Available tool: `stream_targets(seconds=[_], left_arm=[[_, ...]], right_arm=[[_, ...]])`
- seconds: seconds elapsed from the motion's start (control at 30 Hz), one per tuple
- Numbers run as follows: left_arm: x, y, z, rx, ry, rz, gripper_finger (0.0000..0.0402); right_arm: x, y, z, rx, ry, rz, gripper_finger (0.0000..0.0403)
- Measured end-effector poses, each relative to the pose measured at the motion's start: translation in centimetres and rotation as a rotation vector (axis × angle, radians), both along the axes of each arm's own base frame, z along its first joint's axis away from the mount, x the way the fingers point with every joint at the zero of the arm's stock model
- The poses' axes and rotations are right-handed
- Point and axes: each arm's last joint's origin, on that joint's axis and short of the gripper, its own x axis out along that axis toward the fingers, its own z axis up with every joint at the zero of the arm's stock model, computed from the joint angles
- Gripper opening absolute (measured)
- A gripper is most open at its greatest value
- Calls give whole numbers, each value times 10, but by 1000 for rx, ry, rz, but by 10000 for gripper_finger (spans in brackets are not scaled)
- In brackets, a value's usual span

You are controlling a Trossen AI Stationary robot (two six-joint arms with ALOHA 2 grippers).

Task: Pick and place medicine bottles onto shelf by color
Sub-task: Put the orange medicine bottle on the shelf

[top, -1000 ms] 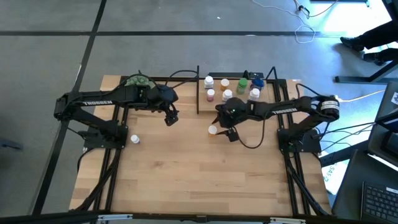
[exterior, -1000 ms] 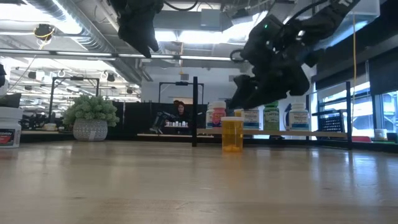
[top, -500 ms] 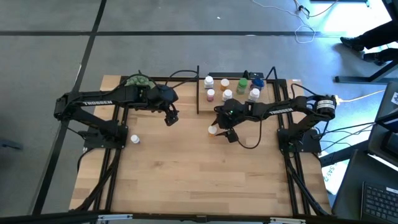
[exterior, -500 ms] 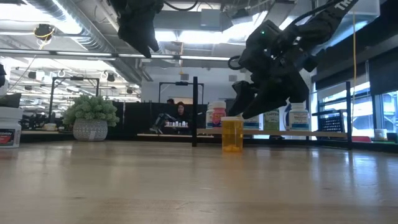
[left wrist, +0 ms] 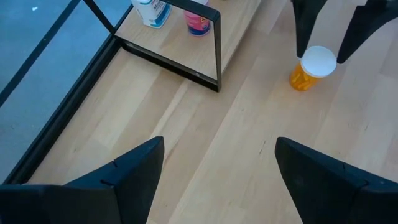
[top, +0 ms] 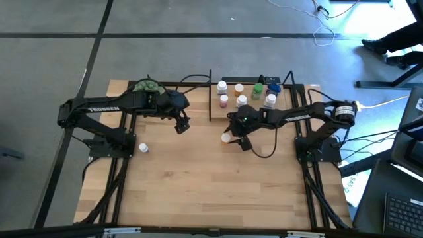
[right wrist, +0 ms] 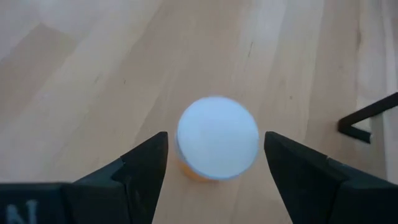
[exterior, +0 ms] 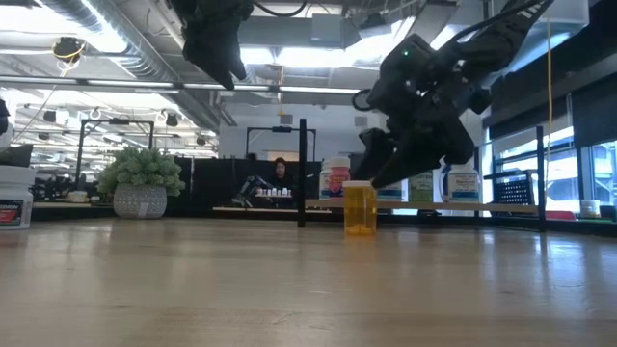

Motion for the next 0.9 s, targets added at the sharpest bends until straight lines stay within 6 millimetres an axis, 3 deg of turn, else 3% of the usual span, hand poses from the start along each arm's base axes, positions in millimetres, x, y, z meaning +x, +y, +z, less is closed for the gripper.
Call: stream_targets(seconds=[0.2,0.7,0.9], left_arm=[[0,0,0,0,0,0,302],[0,0,0,0,0,0,302],[0,0,0,0,0,0,302]], right_arm=[[2,0,-10,8,34,-1,269],[3,-1,-9,0,15,-6,268],[3,-2,-9,13,26,-63,234]])
